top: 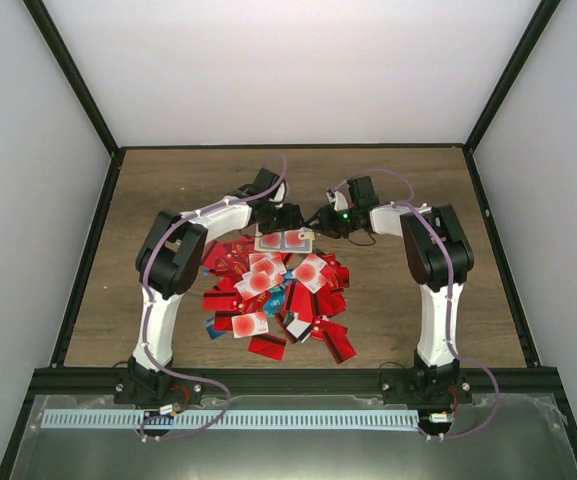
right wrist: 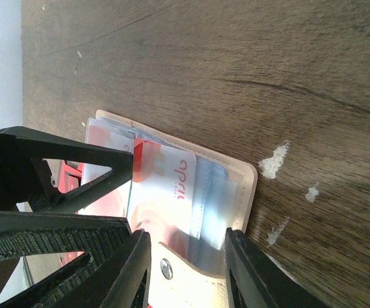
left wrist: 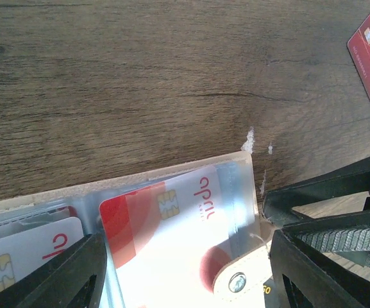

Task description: Put the credit cards into the card holder

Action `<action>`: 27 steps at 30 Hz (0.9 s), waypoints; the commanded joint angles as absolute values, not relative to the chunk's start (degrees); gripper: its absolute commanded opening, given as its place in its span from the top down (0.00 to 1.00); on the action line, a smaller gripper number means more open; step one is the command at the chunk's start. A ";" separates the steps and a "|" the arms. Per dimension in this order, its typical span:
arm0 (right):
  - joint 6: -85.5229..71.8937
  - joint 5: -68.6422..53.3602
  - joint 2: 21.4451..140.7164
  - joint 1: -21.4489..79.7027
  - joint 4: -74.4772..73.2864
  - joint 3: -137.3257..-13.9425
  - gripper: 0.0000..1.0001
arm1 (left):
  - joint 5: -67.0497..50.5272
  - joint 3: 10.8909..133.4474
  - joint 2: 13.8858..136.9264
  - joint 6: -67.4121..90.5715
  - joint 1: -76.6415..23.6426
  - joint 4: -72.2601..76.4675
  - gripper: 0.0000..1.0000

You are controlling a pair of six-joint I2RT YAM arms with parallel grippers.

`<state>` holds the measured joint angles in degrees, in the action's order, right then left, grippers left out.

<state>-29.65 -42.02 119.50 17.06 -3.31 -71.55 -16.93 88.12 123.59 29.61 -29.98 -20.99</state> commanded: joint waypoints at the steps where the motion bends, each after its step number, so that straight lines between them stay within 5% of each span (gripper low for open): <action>1: -30.28 -44.44 119.12 17.16 -1.30 -72.81 0.66 | -18.21 89.69 125.86 30.39 -31.48 -21.52 0.28; 18: -30.82 -46.77 119.81 17.34 -0.20 -73.56 0.67 | -20.91 90.95 126.62 29.97 -32.60 -21.49 0.33; 27: -25.39 -41.46 114.75 17.23 -5.39 -73.25 0.66 | -16.87 88.90 120.70 28.35 -32.39 -21.95 0.26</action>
